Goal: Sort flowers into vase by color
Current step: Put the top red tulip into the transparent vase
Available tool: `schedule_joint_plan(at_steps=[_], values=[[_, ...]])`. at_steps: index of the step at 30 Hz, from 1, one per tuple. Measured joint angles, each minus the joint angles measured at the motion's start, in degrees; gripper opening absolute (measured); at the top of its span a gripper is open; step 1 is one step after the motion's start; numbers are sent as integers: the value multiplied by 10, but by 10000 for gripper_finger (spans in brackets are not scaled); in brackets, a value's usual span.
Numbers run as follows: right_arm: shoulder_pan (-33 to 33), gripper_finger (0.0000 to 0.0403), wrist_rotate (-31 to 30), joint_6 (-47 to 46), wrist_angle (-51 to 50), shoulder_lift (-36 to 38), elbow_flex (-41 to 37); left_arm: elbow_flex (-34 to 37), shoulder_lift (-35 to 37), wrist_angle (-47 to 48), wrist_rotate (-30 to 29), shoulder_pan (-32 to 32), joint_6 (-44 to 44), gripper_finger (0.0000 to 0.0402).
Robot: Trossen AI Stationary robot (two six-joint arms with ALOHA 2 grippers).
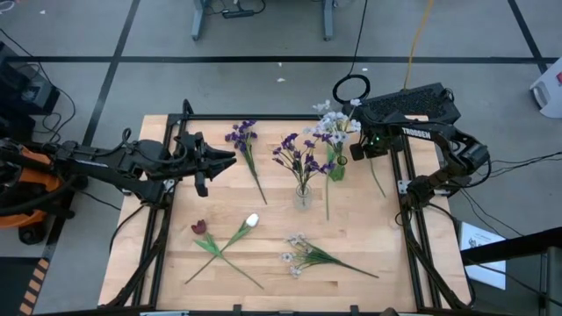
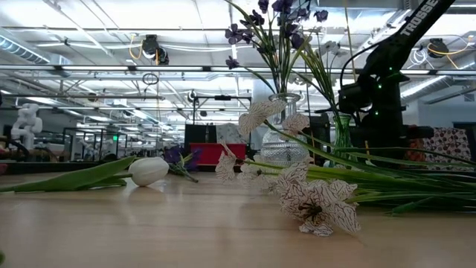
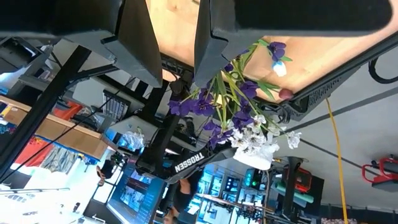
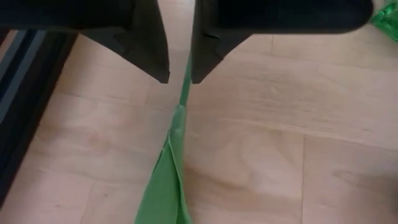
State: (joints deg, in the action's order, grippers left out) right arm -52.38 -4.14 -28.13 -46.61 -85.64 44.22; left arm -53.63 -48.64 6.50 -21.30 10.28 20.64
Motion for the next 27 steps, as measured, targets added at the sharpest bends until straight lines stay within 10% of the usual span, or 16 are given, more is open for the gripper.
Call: schedule_joint_plan(at_steps=[10,18,27], values=[[0,129,10,-33,74,6,-74,0,0,1,0,0,0,99],[1,13,18,-26,79,27,-82,0,0,2,0,0,-1,99],[0,3,-16,-31,-4,195,-84,0,0,1,0,-2,-1,99]])
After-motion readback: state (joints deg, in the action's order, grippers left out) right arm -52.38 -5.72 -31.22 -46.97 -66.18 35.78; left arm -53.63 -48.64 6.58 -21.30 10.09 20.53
